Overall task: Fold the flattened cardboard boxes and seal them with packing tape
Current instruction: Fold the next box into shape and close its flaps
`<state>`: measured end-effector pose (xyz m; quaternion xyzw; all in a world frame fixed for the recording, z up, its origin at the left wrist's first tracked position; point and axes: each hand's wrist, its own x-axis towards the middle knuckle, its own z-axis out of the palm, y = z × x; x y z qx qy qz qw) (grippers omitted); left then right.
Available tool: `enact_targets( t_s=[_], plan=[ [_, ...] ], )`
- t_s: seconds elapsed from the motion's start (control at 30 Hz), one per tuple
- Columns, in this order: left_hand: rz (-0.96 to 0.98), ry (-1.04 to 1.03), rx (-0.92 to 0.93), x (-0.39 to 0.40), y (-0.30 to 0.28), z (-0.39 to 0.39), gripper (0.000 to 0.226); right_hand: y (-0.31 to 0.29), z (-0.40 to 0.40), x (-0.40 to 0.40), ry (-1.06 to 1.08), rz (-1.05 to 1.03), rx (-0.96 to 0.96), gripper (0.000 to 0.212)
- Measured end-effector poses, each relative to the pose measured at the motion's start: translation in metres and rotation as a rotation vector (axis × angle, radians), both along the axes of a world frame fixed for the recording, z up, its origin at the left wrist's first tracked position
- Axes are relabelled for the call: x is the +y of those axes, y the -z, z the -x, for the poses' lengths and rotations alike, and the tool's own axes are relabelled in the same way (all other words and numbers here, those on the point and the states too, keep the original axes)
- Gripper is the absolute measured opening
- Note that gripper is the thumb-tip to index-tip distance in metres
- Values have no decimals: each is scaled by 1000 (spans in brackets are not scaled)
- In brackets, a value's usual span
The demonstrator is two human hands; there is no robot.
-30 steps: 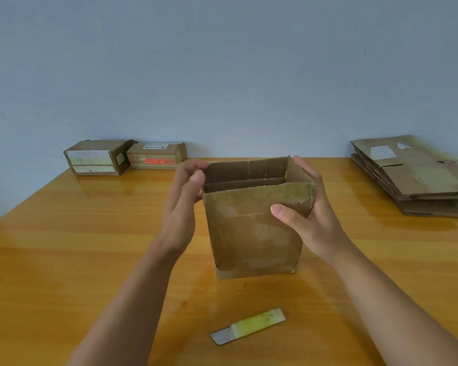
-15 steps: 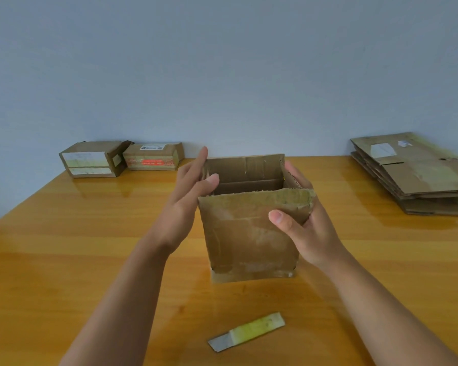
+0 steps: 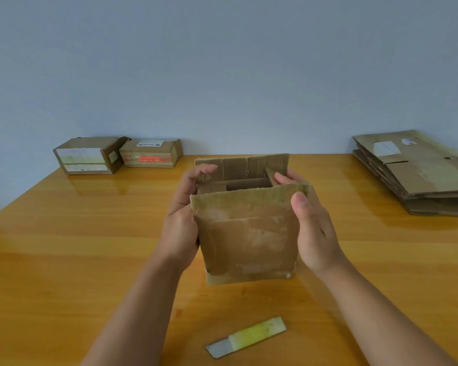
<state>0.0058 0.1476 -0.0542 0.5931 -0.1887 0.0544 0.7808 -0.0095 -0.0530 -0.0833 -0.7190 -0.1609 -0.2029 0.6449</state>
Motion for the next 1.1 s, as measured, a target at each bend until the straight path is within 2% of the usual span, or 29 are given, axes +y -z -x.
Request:
enact_targets(
  t_s=[0.1, 0.23, 0.4, 0.47, 0.6, 0.67, 0.73, 0.77, 0.83, 0.9, 1.0, 1.1],
  plan=[
    [6, -12, 3, -1, 1, 1, 55, -3, 0, 2, 22, -25, 4, 54],
    [-35, -12, 25, 1, 5, 0, 44, -2, 2, 3, 15, -43, 11, 54],
    [-42, -54, 68, 2, 5, -1, 43, -4, 8, 2, 83, 108, -201, 38],
    [-48, -61, 64, 1, 6, -2, 42, -4, 9, 0, 82, 130, -179, 36],
    [-43, -30, 24, 0, 7, -1, 34, -4, 8, -2, 81, 169, -123, 45],
    [-44, -37, -12, 0, 7, 1, 31, -3, 8, -1, 69, 148, -126, 49],
    [-50, -70, -46, 0, 7, 4, 30, -5, 11, 2, 54, 101, -123, 44],
    [-41, -95, -59, 0, 6, 5, 35, -6, 12, 4, 53, 68, -110, 36],
    [-24, -132, -76, 2, 6, 7, 62, -8, 13, 5, 64, 18, -105, 29],
    [-66, -111, -103, 3, 8, 8, 82, -8, 11, 5, 108, 24, -142, 39],
    [-196, -150, -112, 1, 12, 8, 67, -4, 8, 6, 163, 48, -153, 50],
    [-187, -152, -104, 1, 14, 5, 65, -5, 7, 6, 177, 32, -119, 59]
  ],
)
